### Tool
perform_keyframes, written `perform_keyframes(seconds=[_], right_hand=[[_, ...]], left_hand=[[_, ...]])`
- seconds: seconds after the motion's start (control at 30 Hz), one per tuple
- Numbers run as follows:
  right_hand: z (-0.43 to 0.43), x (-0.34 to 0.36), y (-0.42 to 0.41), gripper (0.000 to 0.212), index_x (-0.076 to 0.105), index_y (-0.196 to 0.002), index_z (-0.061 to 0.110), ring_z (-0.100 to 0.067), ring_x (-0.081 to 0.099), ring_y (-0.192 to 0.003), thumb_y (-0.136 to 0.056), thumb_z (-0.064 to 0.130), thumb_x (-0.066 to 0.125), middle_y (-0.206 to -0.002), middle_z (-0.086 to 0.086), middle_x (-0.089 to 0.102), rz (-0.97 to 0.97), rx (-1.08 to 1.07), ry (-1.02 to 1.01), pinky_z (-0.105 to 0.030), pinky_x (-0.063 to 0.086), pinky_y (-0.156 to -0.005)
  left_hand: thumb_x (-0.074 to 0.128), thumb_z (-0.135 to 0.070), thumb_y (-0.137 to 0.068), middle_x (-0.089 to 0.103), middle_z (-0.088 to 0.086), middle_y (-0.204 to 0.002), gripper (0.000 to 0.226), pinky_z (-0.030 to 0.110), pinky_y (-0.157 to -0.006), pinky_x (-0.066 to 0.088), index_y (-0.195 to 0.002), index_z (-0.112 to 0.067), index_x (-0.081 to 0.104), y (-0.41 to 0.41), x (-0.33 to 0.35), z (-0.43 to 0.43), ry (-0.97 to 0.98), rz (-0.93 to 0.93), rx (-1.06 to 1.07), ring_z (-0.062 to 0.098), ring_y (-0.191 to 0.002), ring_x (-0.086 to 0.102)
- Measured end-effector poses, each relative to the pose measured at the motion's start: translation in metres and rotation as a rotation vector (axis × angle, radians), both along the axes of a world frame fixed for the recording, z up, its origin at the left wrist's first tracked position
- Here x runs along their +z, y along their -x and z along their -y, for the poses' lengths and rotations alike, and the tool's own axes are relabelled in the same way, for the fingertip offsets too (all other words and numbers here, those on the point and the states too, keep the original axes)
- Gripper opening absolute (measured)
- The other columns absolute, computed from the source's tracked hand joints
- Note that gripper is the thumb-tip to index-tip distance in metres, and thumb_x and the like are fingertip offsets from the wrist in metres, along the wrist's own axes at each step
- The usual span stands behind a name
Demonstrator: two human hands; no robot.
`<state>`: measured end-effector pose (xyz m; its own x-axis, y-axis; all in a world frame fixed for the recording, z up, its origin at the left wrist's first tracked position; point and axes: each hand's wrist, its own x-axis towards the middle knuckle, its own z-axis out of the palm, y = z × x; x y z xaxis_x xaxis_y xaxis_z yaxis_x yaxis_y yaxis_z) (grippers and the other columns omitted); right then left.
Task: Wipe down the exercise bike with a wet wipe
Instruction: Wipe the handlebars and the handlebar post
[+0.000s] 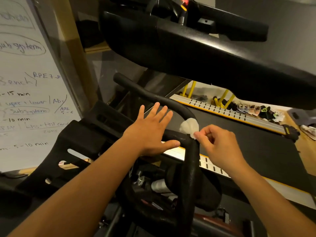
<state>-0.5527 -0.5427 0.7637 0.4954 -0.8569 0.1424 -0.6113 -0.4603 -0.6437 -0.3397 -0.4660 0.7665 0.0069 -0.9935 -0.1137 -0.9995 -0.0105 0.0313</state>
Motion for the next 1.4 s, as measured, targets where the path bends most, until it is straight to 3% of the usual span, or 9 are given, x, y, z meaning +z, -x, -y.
perform_keyframes(seconds=[0.33,0.53,0.67,0.73,0.8,0.9,1.13,1.23,1.4], right_hand=[[0.113,-0.017,-0.086,0.026,0.058,-0.085,0.007,-0.017,0.049,-0.072,-0.1,0.026,0.049,-0.073,-0.002,0.05,-0.011,-0.073,-0.102,-0.026,0.037,-0.058],[0.098,-0.023,-0.059,0.025,0.059,-0.088,0.016,-0.013,0.052,-0.072,-0.099,0.036,0.05,-0.078,0.0,0.057,0.124,-0.037,-0.207,-0.025,0.04,-0.061],[0.087,-0.004,-0.047,0.023,0.061,-0.09,0.017,-0.018,0.057,-0.078,-0.096,0.037,0.053,-0.08,0.0,0.059,-0.108,0.013,-0.033,-0.026,0.04,-0.061],[0.084,0.007,-0.058,0.024,0.058,-0.103,0.017,-0.021,0.057,-0.084,-0.097,0.039,0.051,-0.092,-0.004,0.06,-0.238,0.076,-0.03,-0.028,0.039,-0.062],[0.085,0.013,-0.071,0.031,0.054,-0.125,0.015,-0.025,0.056,-0.101,-0.1,0.031,0.049,-0.115,-0.009,0.058,-0.316,0.113,-0.022,-0.03,0.043,-0.073],[0.099,0.013,-0.094,0.031,0.06,-0.129,0.015,-0.025,0.055,-0.112,-0.101,0.021,0.048,-0.123,-0.008,0.059,-0.371,0.159,0.06,-0.032,0.046,-0.087],[0.119,0.008,-0.143,0.029,0.065,-0.124,0.028,-0.013,0.059,-0.109,-0.098,0.022,0.056,-0.122,0.002,0.066,-0.144,0.46,0.034,-0.022,0.042,-0.085],[0.122,0.0,-0.099,0.028,0.067,-0.123,0.026,-0.014,0.057,-0.118,-0.096,0.023,0.058,-0.131,0.005,0.063,-0.102,0.44,0.037,-0.031,0.043,-0.102],[0.08,-0.018,-0.027,0.027,0.07,-0.12,0.021,0.002,0.048,-0.124,-0.095,0.02,0.061,-0.132,0.01,0.059,0.124,0.278,-0.041,-0.022,0.038,-0.108]], left_hand=[[0.014,-0.084,-0.08,-0.012,-0.001,-0.165,0.097,0.056,-0.121,-0.004,-0.157,-0.028,-0.005,-0.002,0.0,0.004,-0.073,-0.072,0.032,0.021,-0.15,-0.019],[0.013,-0.073,-0.091,-0.01,-0.011,-0.164,0.082,0.052,-0.122,-0.005,-0.158,-0.028,0.0,0.002,0.006,0.003,0.047,-0.302,0.119,0.011,-0.149,-0.017],[0.01,-0.069,-0.091,-0.009,-0.007,-0.165,0.08,0.049,-0.123,-0.002,-0.158,-0.025,0.004,0.014,0.003,0.008,0.065,-0.162,0.091,0.01,-0.149,-0.017],[0.011,-0.07,-0.092,-0.008,-0.005,-0.165,0.081,0.048,-0.123,-0.002,-0.158,-0.023,0.004,0.014,0.0,0.009,0.081,-0.13,0.122,0.011,-0.15,-0.016],[0.011,-0.071,-0.091,-0.008,-0.004,-0.165,0.083,0.047,-0.123,-0.001,-0.158,-0.023,0.002,0.013,-0.001,0.011,0.066,-0.137,0.152,0.011,-0.15,-0.015],[0.012,-0.071,-0.09,-0.007,-0.003,-0.165,0.083,0.047,-0.123,-0.003,-0.158,-0.025,0.001,0.013,-0.001,0.015,0.038,-0.154,0.204,0.011,-0.15,-0.015],[0.013,-0.072,-0.092,-0.006,-0.003,-0.165,0.083,0.047,-0.123,-0.005,-0.158,-0.023,0.001,0.013,0.001,0.016,0.02,-0.094,0.251,0.011,-0.15,-0.015],[0.011,-0.071,-0.091,-0.006,-0.003,-0.165,0.082,0.048,-0.123,-0.005,-0.157,-0.024,0.001,0.014,0.002,0.015,0.015,-0.07,0.241,0.011,-0.15,-0.015],[0.003,-0.076,-0.086,-0.005,-0.002,-0.166,0.088,0.046,-0.122,-0.008,-0.157,-0.025,0.002,0.013,0.0,0.015,0.026,-0.067,0.223,0.012,-0.15,-0.014]])
